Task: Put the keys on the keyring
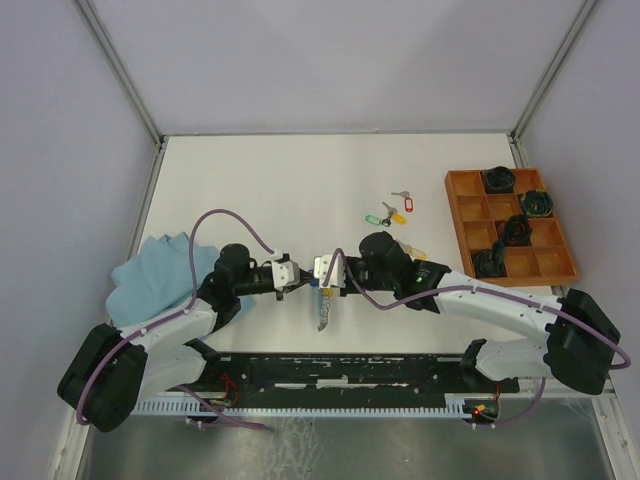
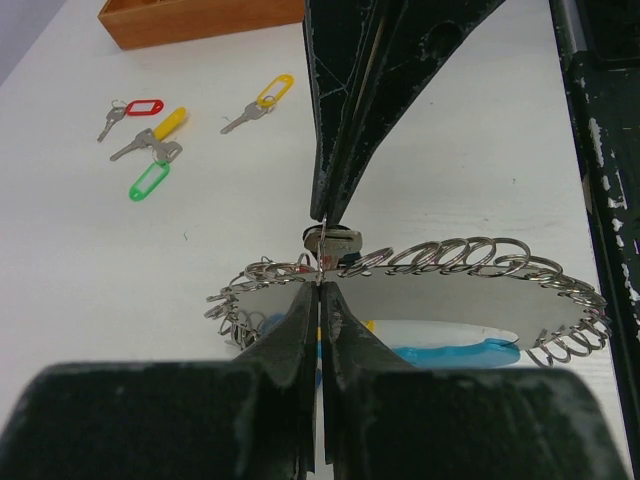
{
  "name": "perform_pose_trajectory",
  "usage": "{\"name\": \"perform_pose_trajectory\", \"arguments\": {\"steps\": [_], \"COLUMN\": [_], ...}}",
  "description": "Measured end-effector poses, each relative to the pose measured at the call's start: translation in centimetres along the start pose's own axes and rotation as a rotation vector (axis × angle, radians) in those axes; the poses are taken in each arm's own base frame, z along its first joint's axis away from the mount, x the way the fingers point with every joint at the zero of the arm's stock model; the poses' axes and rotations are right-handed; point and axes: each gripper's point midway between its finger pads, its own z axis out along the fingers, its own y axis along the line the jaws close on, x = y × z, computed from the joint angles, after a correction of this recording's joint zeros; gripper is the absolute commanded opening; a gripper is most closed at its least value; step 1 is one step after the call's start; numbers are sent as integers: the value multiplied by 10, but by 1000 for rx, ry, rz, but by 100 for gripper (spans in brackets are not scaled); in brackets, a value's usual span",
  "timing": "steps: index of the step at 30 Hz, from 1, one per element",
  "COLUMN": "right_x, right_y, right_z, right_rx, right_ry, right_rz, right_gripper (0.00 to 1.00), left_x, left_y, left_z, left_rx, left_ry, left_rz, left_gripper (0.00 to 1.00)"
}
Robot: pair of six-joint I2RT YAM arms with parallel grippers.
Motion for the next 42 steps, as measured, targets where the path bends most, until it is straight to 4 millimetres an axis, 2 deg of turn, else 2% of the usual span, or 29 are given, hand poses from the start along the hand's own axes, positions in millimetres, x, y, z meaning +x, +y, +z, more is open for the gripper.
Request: {"name": "perform_pose_trajectory", "arguments": {"steps": [9,28,42], "right_x": [-3,-6,-11], "right_y": [3,2,2], "right_z": [7,8,5], "right_rx": [-9,-13,-23], "right_ry": [-15,-18,-34], "right_rz": [20,34,25], "right_gripper": [0,1,30], "left_x": [-1,-1,-3], "left_y": [-1,-2,-2], "left_z": [0,-2,-2], "left_rx": [6,6,3], "left_ry": [-2,1,-7], "left_rz": [-1,-5,-15], "left_gripper": [3,3,3]}}
